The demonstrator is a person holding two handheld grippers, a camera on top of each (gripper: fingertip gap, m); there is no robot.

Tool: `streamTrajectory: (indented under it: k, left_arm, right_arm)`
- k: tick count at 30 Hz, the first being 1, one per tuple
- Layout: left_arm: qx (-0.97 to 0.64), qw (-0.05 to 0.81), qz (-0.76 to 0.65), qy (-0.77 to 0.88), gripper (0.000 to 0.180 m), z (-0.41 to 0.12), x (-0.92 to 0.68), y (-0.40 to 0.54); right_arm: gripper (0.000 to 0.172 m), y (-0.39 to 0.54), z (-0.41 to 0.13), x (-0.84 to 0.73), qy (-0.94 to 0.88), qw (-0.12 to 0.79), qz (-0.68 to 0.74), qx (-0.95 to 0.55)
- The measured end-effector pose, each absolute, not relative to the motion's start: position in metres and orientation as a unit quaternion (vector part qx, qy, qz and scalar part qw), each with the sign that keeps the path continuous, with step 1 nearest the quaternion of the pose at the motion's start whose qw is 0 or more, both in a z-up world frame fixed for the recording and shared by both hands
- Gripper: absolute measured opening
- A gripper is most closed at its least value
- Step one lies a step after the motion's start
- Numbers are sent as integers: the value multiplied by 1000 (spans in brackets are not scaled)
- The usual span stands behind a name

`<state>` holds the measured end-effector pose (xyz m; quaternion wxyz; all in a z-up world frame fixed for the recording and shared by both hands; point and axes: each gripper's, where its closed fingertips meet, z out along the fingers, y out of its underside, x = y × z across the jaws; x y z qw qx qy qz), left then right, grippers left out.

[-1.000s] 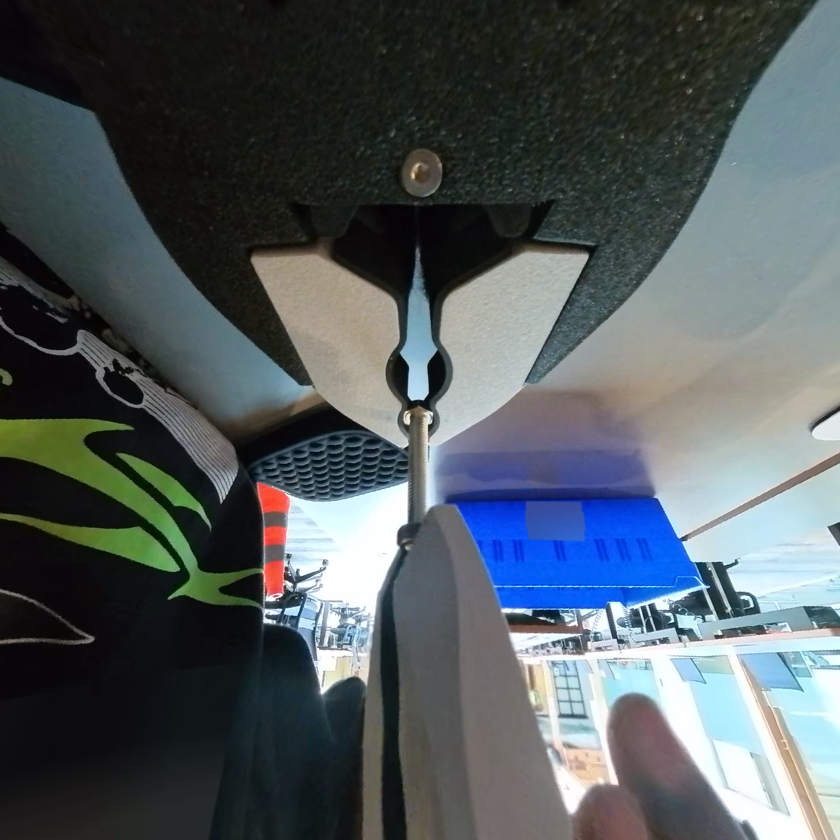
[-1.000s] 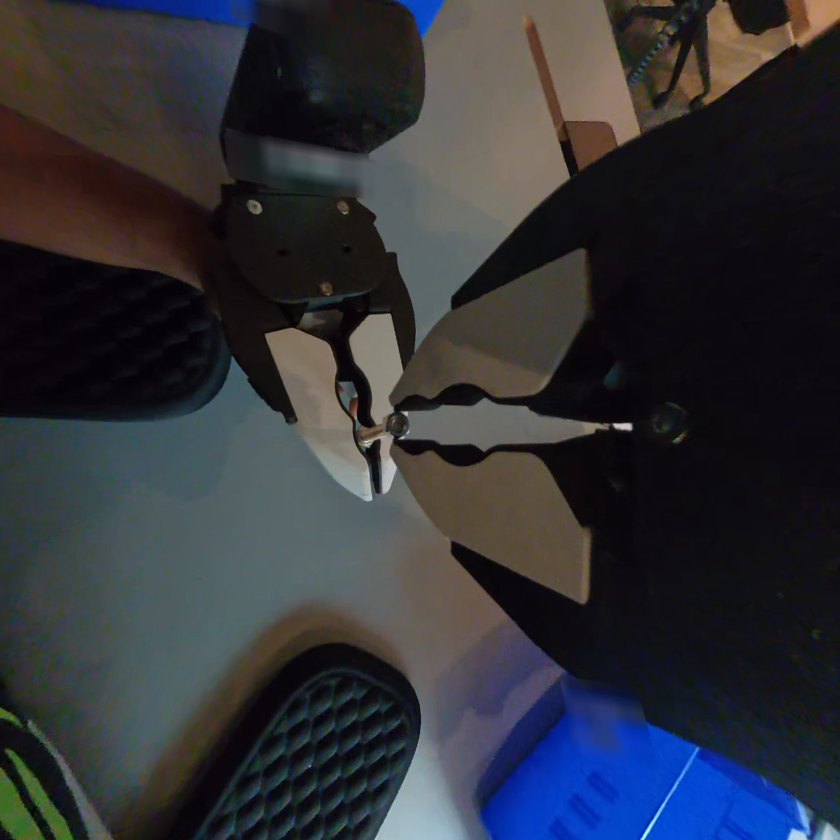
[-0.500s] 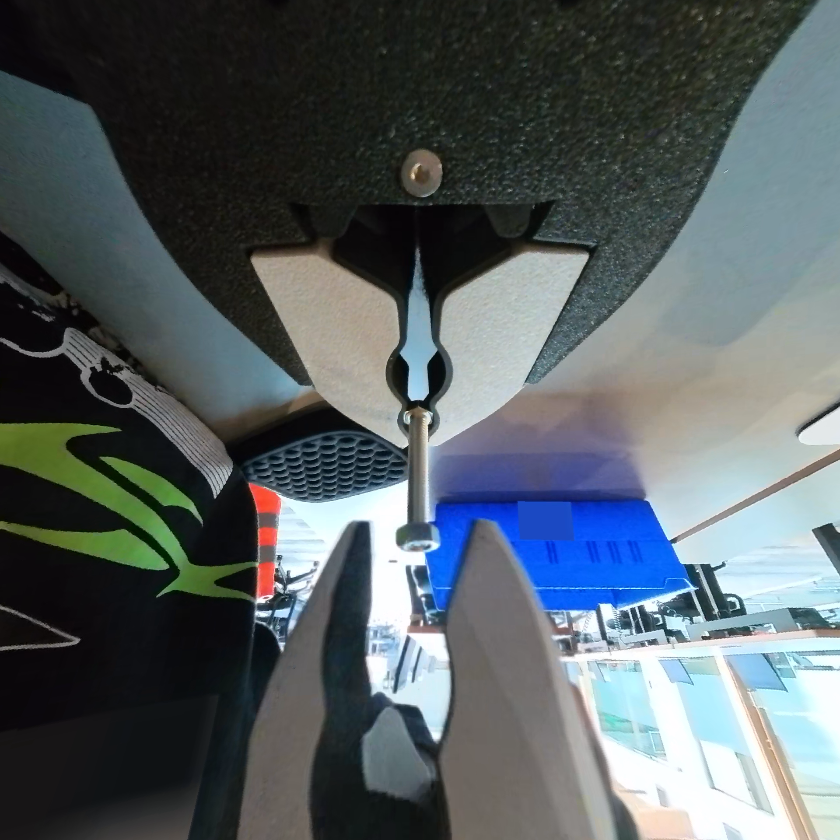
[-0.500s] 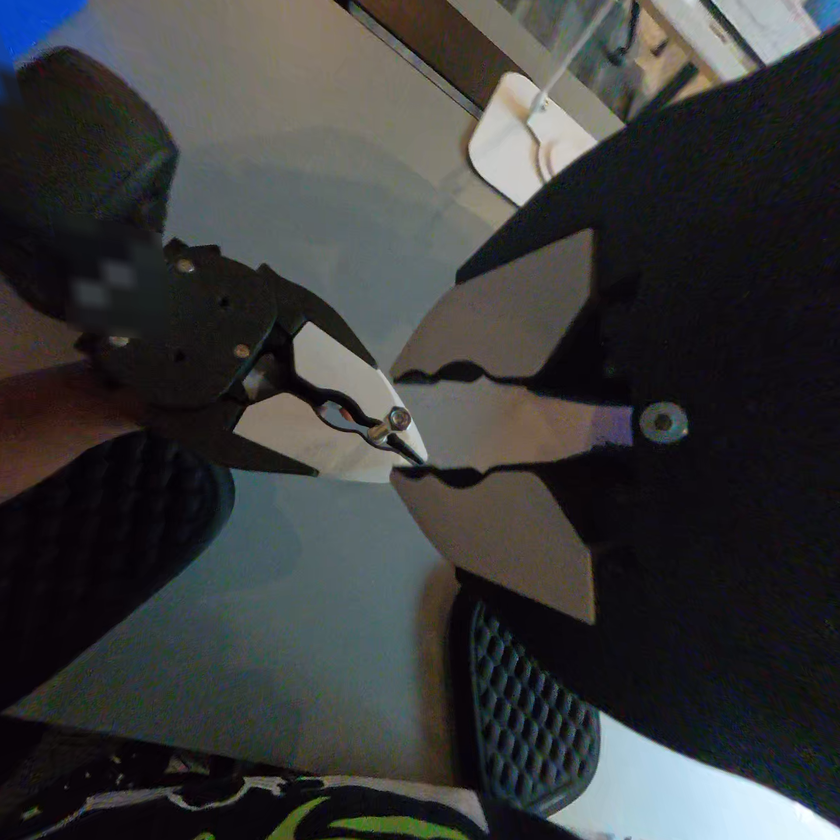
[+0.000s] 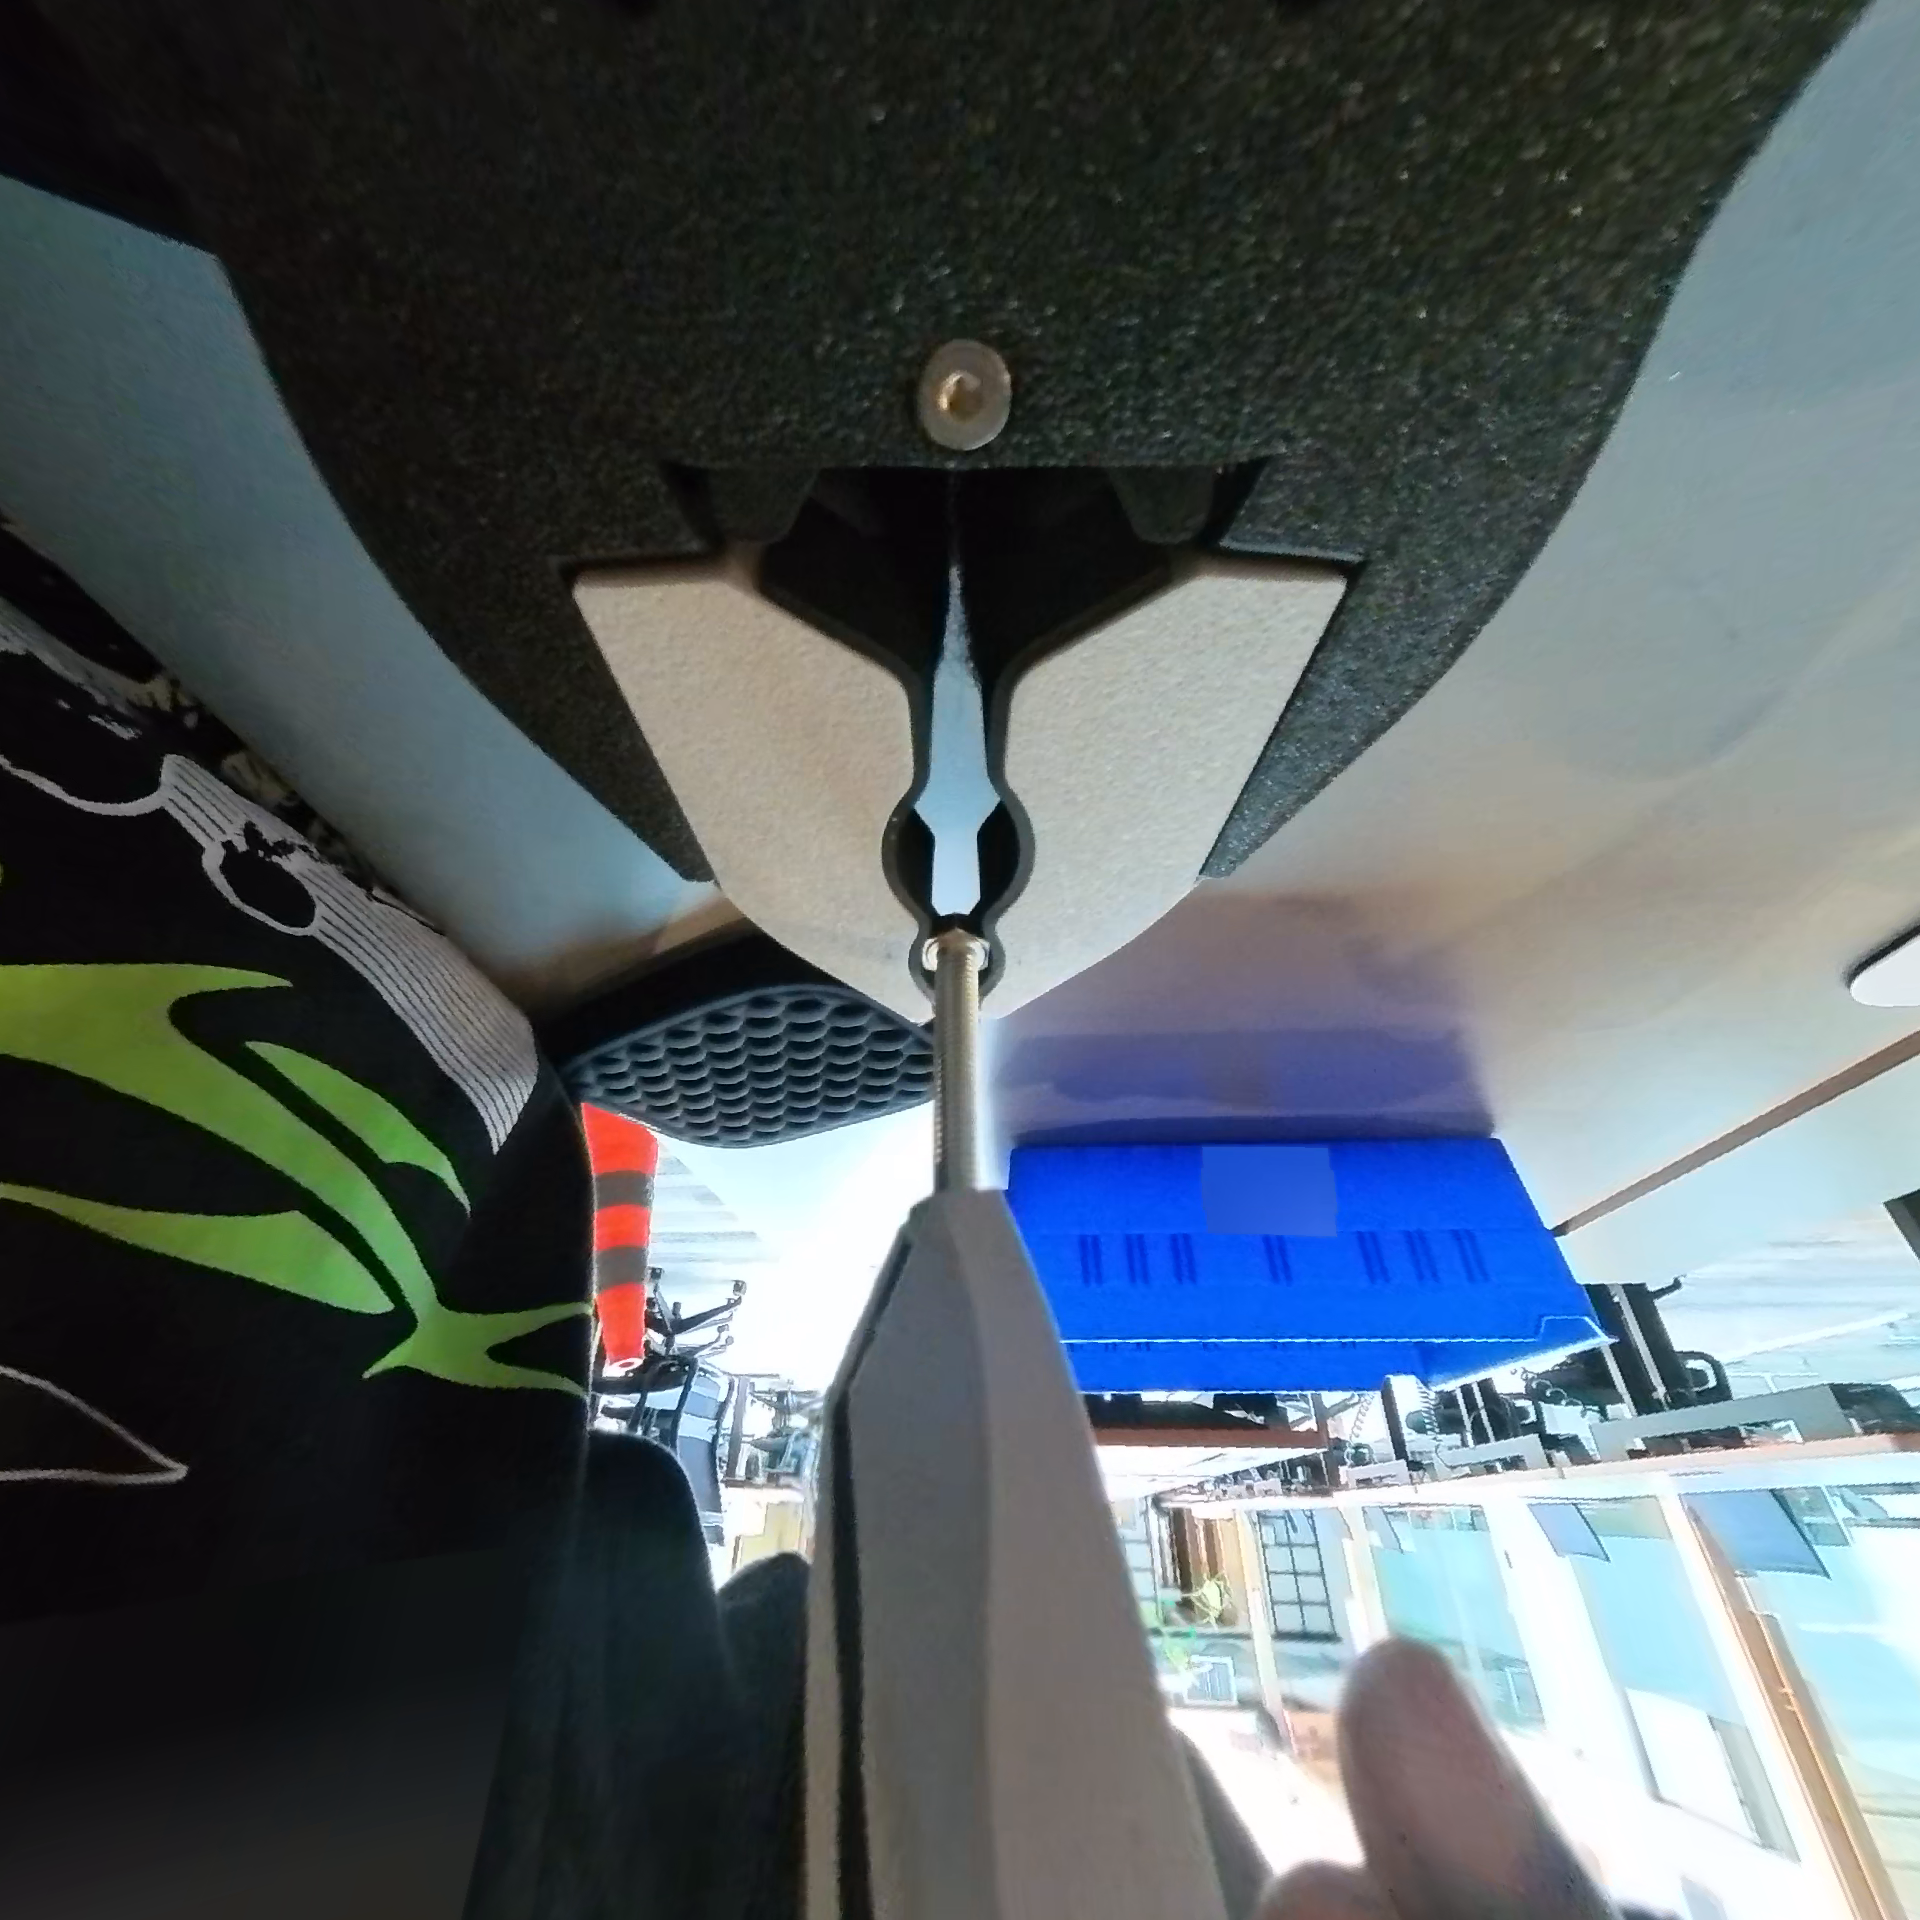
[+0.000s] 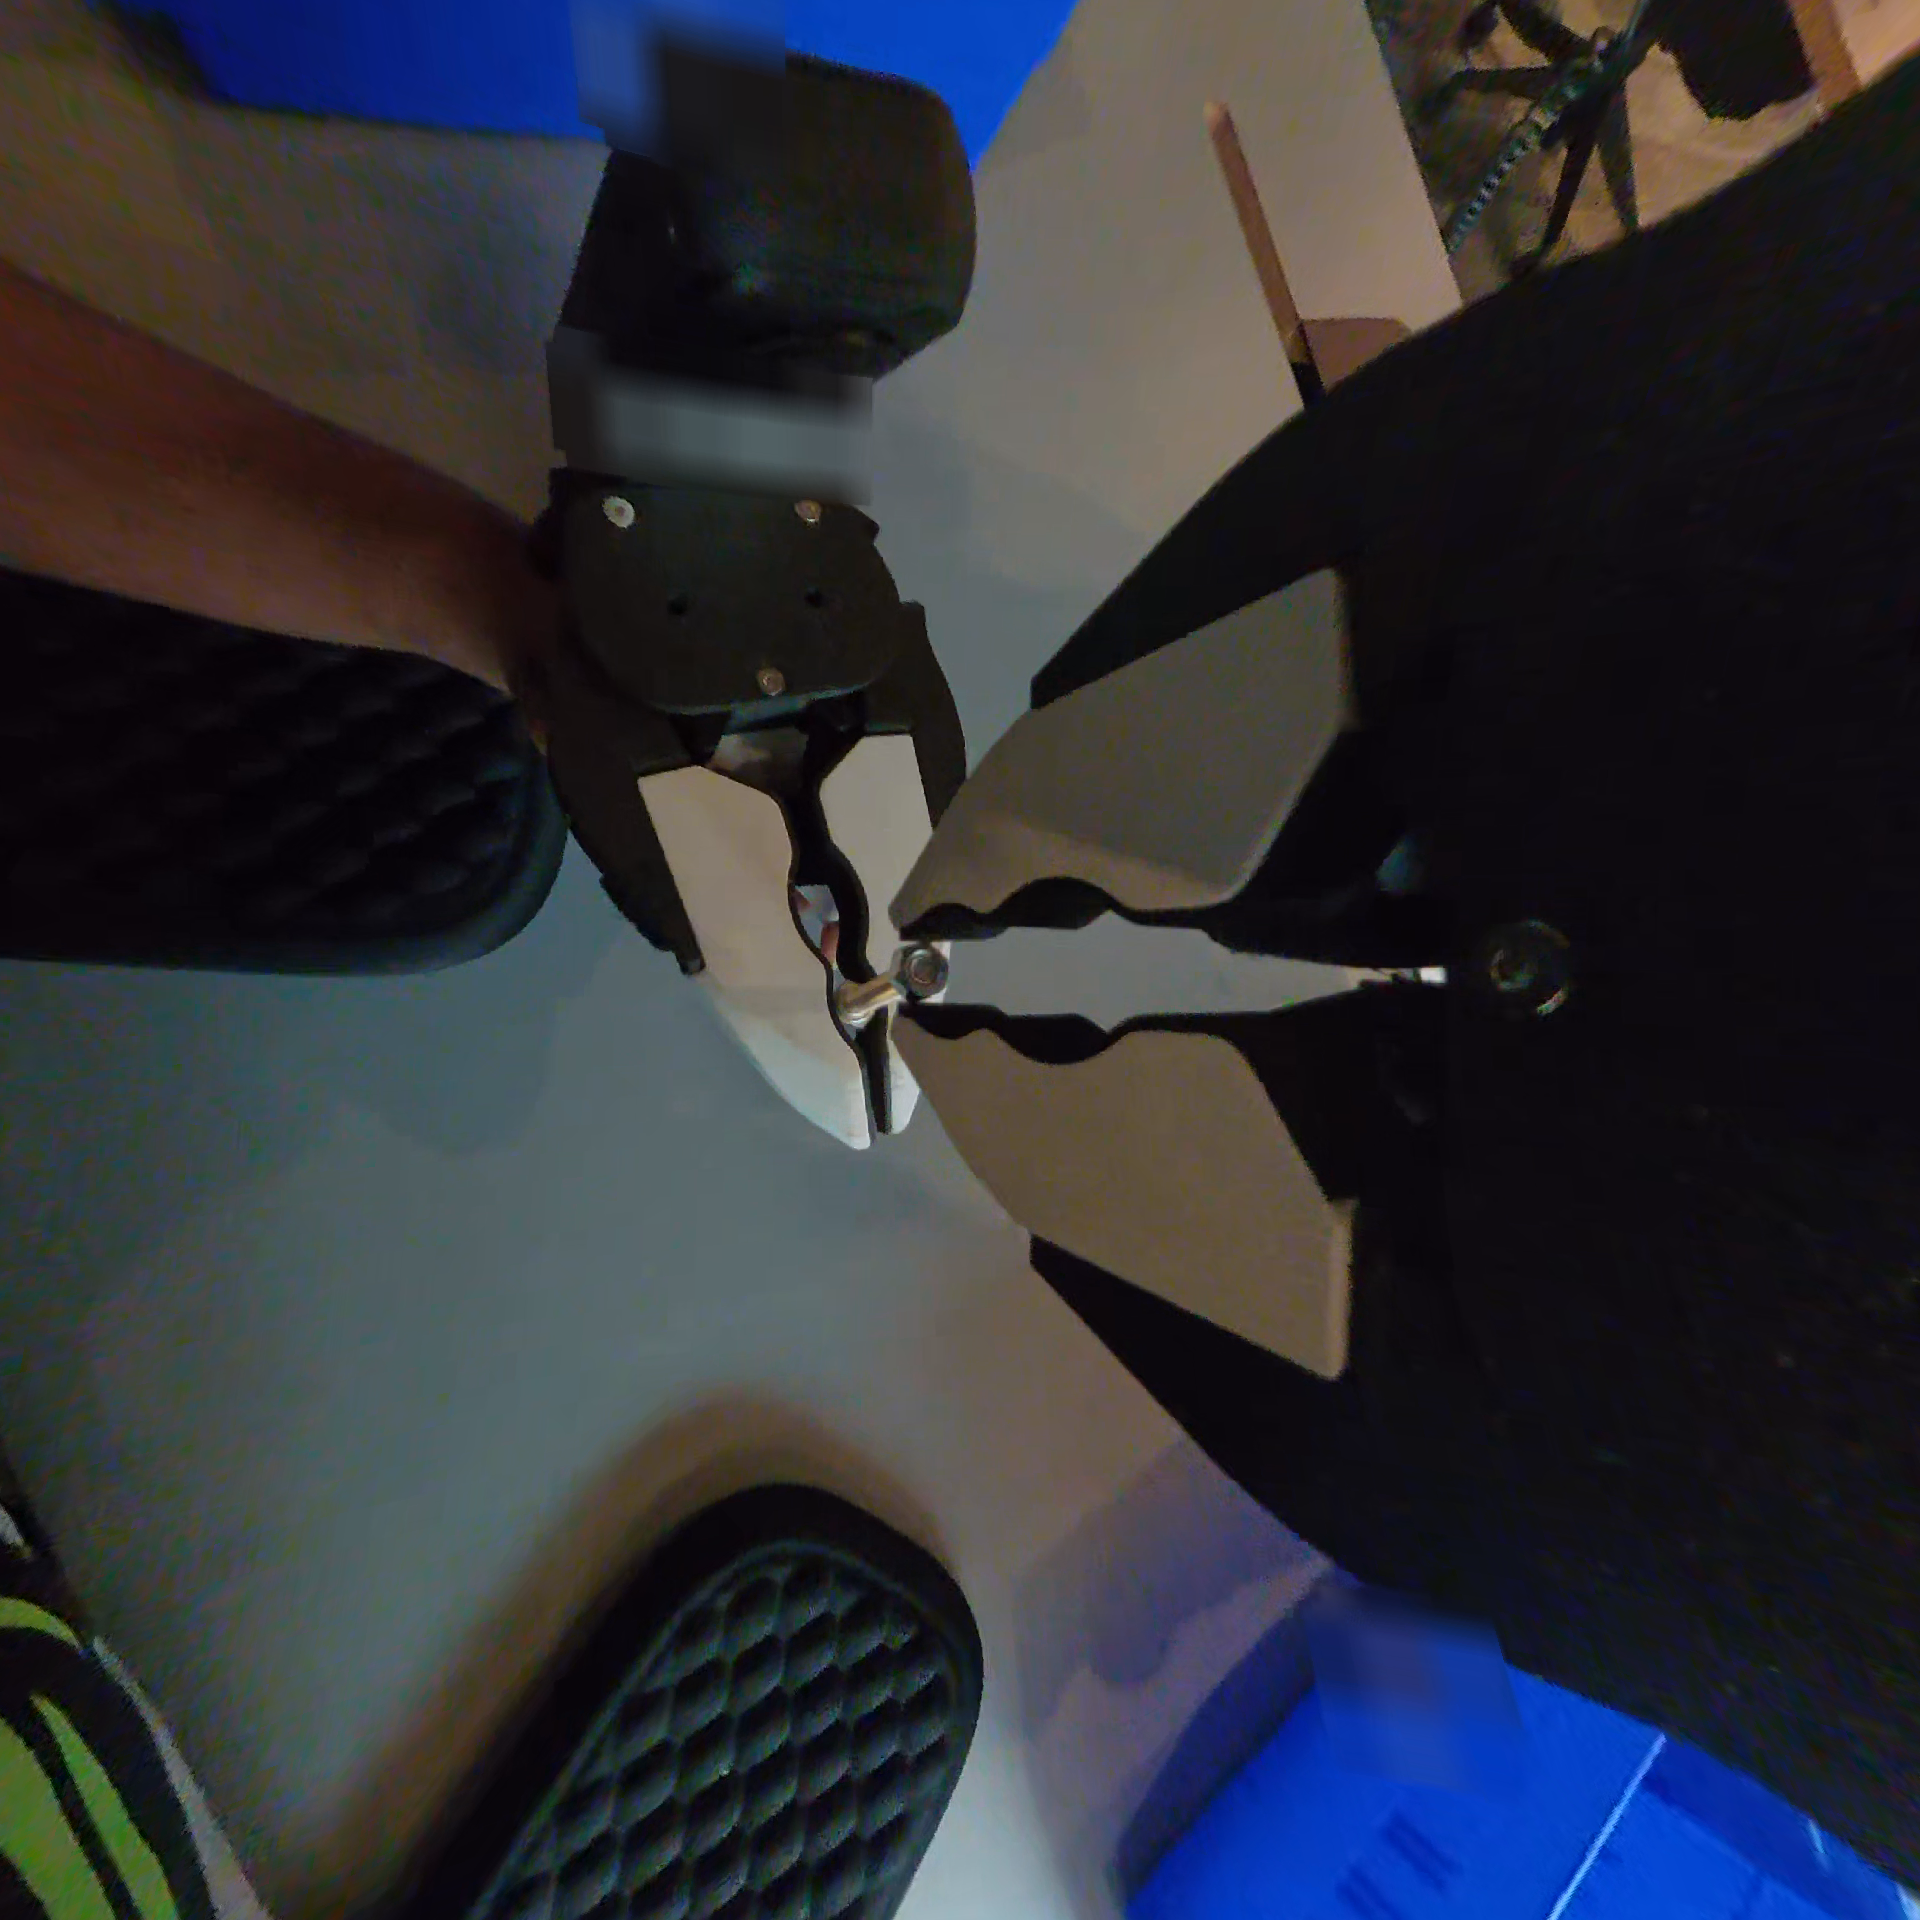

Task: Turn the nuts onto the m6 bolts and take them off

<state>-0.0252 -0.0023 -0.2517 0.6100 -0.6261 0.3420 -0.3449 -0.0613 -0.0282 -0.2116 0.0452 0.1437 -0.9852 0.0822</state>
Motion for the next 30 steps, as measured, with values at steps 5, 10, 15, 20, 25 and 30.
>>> streamTrajectory:
  k: [5, 10, 15, 20, 25, 30]
  left_arm:
    - [-630, 613, -339, 337, 2, -252, -26, 0]
    - [-633, 611, -332, 340, 2, -254, -25, 0]
    - [-631, 612, -335, 340, 2, -253, -26, 0]
    - [-629, 611, -338, 343, 2, -253, -26, -2]
    - [-627, 610, -340, 346, 2, -253, -25, -3]
    - [-627, 611, -341, 343, 2, -252, -26, -2]
  right_arm:
    - [10, -25, -212, -62, -994, 77, 77, 27]
    - [11, -25, -213, -61, -961, 88, 84, -249]
    - [40, -24, -210, -63, -975, 98, 87, -181]
    - [32, -28, -203, -59, -990, 78, 97, 64]
    - [18, -30, -210, -62, -986, 35, 100, 131]
    - [11, -26, -214, -63, -987, 34, 88, 133]
